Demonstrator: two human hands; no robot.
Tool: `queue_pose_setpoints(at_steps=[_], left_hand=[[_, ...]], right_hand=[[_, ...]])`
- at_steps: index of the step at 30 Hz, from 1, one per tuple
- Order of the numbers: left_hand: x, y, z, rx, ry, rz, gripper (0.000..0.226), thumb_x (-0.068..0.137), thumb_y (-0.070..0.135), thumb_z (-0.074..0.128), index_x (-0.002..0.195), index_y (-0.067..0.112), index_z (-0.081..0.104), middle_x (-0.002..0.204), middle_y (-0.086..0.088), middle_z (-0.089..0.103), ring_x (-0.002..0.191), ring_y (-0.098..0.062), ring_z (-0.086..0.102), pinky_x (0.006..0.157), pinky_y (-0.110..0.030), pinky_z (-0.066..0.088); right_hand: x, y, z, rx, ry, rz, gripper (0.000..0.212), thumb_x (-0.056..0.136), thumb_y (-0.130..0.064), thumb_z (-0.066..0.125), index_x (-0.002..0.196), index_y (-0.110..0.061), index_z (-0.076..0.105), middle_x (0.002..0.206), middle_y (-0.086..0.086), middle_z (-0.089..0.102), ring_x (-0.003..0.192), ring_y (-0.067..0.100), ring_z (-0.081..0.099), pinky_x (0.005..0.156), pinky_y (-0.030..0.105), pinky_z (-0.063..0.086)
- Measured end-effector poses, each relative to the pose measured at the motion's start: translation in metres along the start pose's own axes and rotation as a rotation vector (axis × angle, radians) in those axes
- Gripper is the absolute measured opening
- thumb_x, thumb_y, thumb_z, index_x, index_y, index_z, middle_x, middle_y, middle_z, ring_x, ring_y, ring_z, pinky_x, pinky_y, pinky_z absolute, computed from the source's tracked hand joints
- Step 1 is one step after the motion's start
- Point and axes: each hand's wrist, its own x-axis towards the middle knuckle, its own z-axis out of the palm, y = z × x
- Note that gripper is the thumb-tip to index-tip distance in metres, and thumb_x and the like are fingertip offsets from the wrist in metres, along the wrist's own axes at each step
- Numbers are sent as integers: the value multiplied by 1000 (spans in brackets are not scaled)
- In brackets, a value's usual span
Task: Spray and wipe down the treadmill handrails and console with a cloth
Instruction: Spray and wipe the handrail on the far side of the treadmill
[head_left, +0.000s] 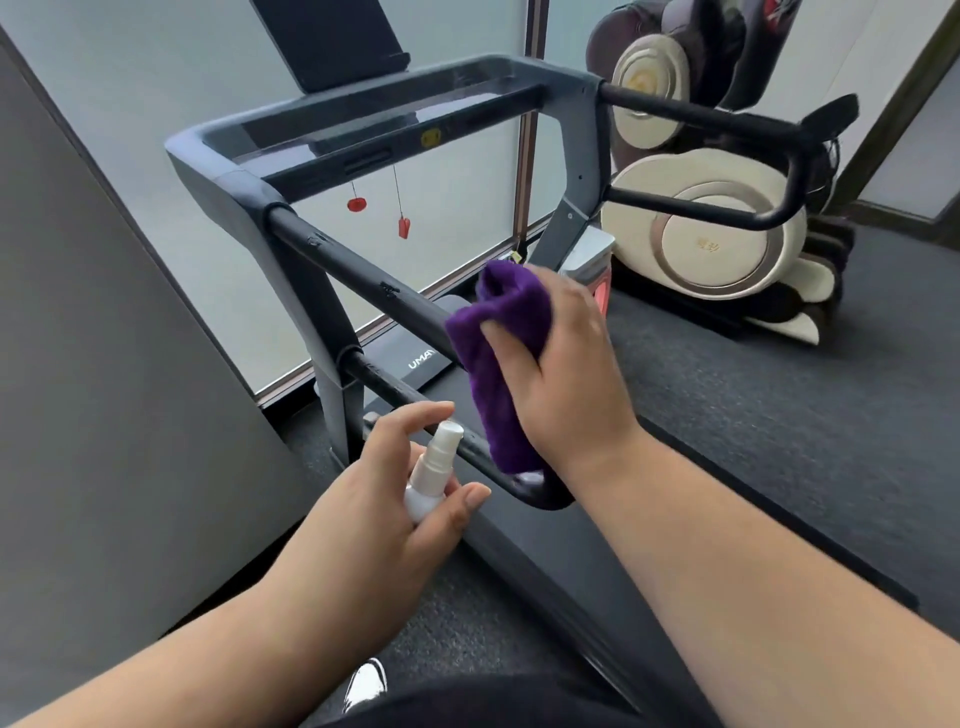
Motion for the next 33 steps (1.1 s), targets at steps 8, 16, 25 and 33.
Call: queue_pose_setpoints(at_steps=[8, 16, 25, 33], left_hand=[[-9, 0, 0, -3, 18, -20, 54, 71, 68, 49, 121, 57, 31, 97, 21, 59, 79, -4, 60, 66, -20, 41], [-23, 8, 13, -29, -74, -38, 50, 75, 66, 52, 119, 62, 28, 95, 19, 59, 78, -4, 60, 69, -22, 47], [-28, 8, 15, 9, -100, 5, 48, 81, 58, 56, 117, 66, 26, 93, 18, 60, 79, -4, 59, 70, -24, 48], [-14, 1, 10, -51, -58, 29, 49, 78, 61, 55, 120, 60, 29, 94, 19, 59, 80, -2, 59, 67, -17, 42]], right_hand=[[4, -1, 7, -546, -425, 113, 71, 84, -58, 65, 142, -27, 38, 127, 3, 54, 113, 28, 57, 88, 39, 47], [-50, 33, 7, -235, -118, 171, 75, 79, -39, 77, 143, -29, 39, 128, 3, 57, 112, 26, 59, 94, 42, 50], [-125, 91, 21, 144, -61, 360, 82, 79, -51, 72, 145, -33, 29, 143, 1, 47, 130, 15, 49, 109, 47, 45], [-54, 41, 1, -29, -77, 103, 62, 96, -50, 53, 147, -18, 39, 141, -2, 47, 131, 10, 41, 112, 26, 30]])
